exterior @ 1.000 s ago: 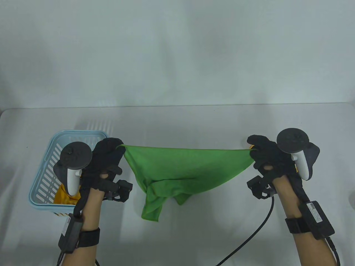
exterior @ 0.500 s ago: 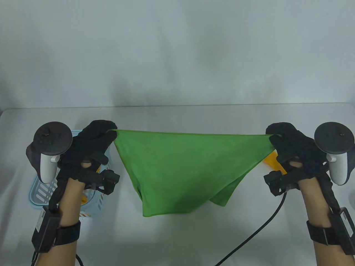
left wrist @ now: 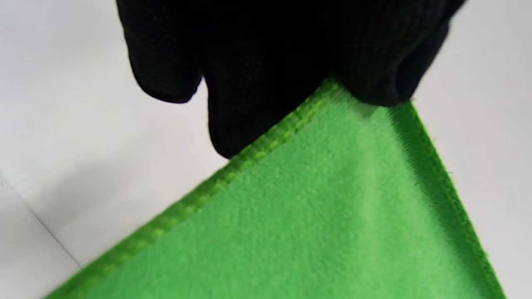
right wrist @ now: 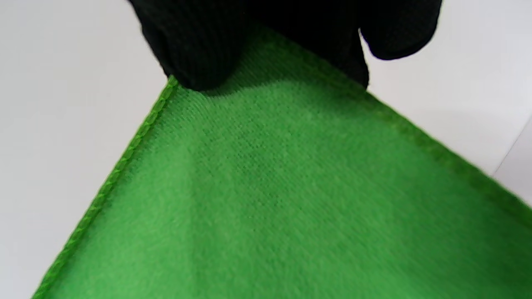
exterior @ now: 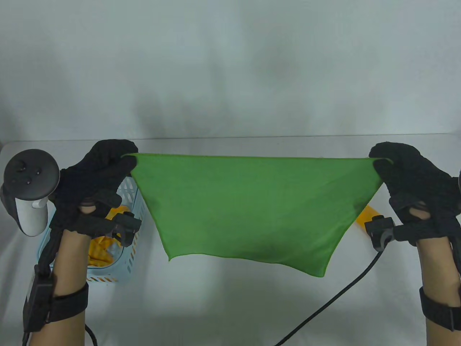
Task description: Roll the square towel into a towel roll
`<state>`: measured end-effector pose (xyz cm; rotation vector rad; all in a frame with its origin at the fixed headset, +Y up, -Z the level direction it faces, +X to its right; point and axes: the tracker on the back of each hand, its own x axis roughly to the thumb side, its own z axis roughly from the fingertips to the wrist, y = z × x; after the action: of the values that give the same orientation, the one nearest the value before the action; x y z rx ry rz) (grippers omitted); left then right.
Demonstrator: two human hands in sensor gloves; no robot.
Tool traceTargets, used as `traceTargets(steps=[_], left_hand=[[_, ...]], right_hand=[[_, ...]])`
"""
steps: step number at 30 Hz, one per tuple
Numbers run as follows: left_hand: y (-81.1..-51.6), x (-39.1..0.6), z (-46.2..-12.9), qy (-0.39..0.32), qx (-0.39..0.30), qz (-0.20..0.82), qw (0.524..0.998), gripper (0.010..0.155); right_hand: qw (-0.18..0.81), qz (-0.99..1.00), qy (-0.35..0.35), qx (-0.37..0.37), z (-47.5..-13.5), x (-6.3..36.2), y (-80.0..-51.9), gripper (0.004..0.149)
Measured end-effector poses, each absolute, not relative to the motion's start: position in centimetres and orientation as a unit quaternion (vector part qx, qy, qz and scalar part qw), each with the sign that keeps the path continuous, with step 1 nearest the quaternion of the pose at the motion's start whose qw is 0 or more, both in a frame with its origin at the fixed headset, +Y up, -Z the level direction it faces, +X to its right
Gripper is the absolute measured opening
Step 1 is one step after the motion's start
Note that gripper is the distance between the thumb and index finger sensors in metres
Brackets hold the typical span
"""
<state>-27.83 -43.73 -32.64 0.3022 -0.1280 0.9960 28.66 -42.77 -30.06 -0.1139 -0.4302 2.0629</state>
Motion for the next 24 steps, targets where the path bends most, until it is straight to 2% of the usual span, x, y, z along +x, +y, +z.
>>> traceTargets(steps=[3,8,11,14,16,19,21,24], left_hand=[[-44.8,-27.5,-35.6,-0.034,0.114,0.455,0.882,0.042],[-49.0,-26.9,-41.1,0.051,0.049,0.408,0.91,0.04],[-50.2,-26.5,-43.0,0.083,0.033,0.391,0.916,0.04],[-48.0,-26.2,-43.2,0.058,0.054,0.424,0.902,0.04],[-45.7,-26.1,-42.8,0.037,0.074,0.426,0.901,0.04],[-44.1,-26.1,-42.2,0.024,0.075,0.422,0.903,0.04],[-44.8,-25.9,-42.1,0.024,0.052,0.416,0.907,0.04],[-48.1,-25.6,-42.1,0.032,0.007,0.382,0.924,0.04]], right_hand=[[0.471,0.864,-0.156,-0.084,-33.1,28.1,-43.9,0.037],[0.386,0.902,-0.107,-0.159,-39.9,27.1,-49.3,0.037],[0.38,0.897,-0.102,-0.201,-42.4,27.2,-50.8,0.037],[0.456,0.852,-0.118,-0.23,-42.8,27.8,-49.4,0.036],[0.512,0.82,-0.136,-0.216,-42.5,28.2,-47.8,0.036],[0.524,0.819,-0.138,-0.189,-41.9,28.7,-46.3,0.037],[0.511,0.829,-0.132,-0.184,-41.5,28.8,-46.6,0.037],[0.465,0.86,-0.092,-0.188,-41.1,29.1,-48.7,0.037]])
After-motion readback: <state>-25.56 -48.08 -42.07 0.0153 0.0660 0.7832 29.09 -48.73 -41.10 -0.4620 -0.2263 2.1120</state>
